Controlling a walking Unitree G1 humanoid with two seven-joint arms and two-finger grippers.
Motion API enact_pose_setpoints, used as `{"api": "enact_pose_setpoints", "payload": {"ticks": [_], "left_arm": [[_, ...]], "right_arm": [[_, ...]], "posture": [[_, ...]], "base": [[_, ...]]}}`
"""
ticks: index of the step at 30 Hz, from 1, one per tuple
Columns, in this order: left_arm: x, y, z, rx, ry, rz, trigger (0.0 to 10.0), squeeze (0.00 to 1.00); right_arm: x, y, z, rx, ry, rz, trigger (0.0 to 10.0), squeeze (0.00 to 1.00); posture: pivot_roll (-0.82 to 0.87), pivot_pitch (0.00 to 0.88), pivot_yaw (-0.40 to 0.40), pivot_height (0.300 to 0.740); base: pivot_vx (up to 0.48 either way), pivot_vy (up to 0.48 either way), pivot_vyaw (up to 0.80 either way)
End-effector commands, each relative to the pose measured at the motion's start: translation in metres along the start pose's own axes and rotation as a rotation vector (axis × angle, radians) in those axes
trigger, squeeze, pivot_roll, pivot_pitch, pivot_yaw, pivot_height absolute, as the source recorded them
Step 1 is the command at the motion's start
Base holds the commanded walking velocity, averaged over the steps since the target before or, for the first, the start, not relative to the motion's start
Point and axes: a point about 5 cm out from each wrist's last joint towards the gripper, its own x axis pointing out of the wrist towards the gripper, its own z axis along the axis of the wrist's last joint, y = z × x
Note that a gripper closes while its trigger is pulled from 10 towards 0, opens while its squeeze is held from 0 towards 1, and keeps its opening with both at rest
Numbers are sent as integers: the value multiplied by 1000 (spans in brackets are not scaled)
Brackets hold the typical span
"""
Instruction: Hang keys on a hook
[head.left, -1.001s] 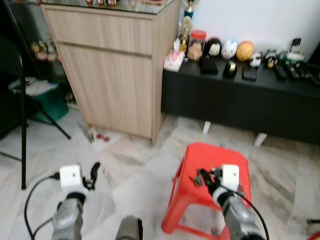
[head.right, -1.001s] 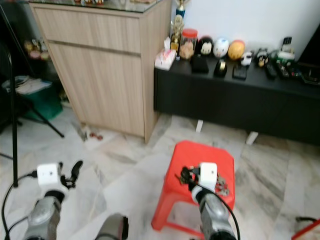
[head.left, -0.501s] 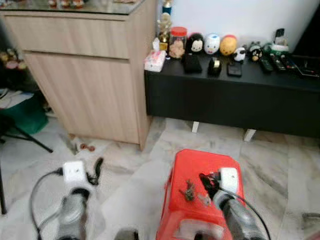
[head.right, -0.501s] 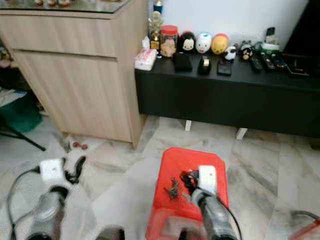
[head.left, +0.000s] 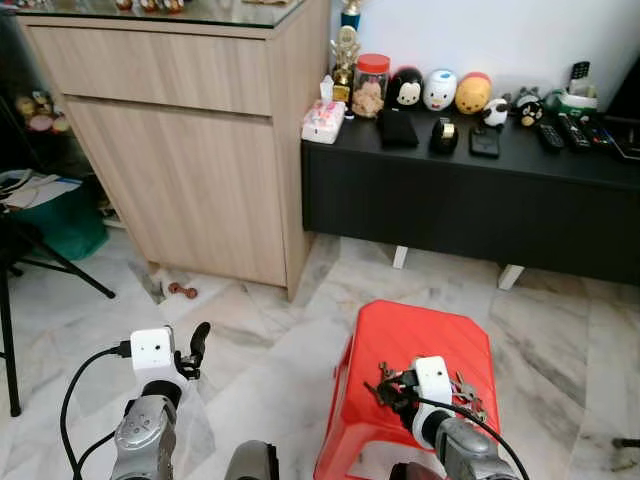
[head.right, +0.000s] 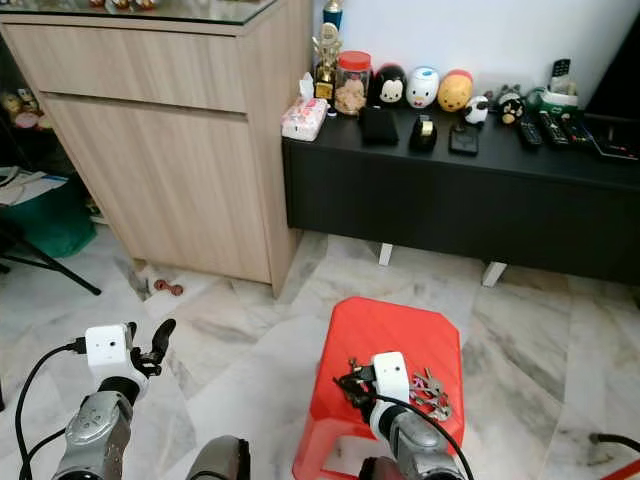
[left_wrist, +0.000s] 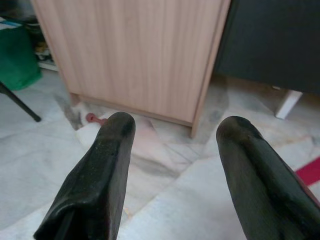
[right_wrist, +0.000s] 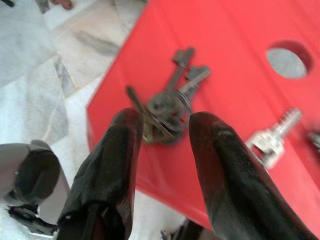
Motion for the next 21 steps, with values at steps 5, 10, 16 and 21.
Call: {"api": "enact_pose_setpoints", "payload": {"ticks": [5, 10, 16, 21], "left_arm": [[-7, 9, -2, 2, -2, 32, 10000, 0], [-10, 10, -2, 5, -8, 30, 10000, 0], [-12, 3, -1, -4, -24, 18, 10000, 0], [-14, -5, 9, -9, -69, -6, 10000, 0]], "right_arm": [[4, 1, 15, -6, -34, -14, 10000, 1000], [8, 5, 26, 9, -76, -24, 10000, 878], [12, 14, 32, 5, -85, 21, 10000, 0], [12, 14, 31, -16, -69, 37, 10000, 0]], "posture": [[206, 113, -52, 619], [215, 135, -56, 619], [209, 169, -62, 619], [214, 199, -80, 619]], "base": [[0, 0, 0], [0, 0, 0], [0, 0, 0], [0, 0, 0]]}}
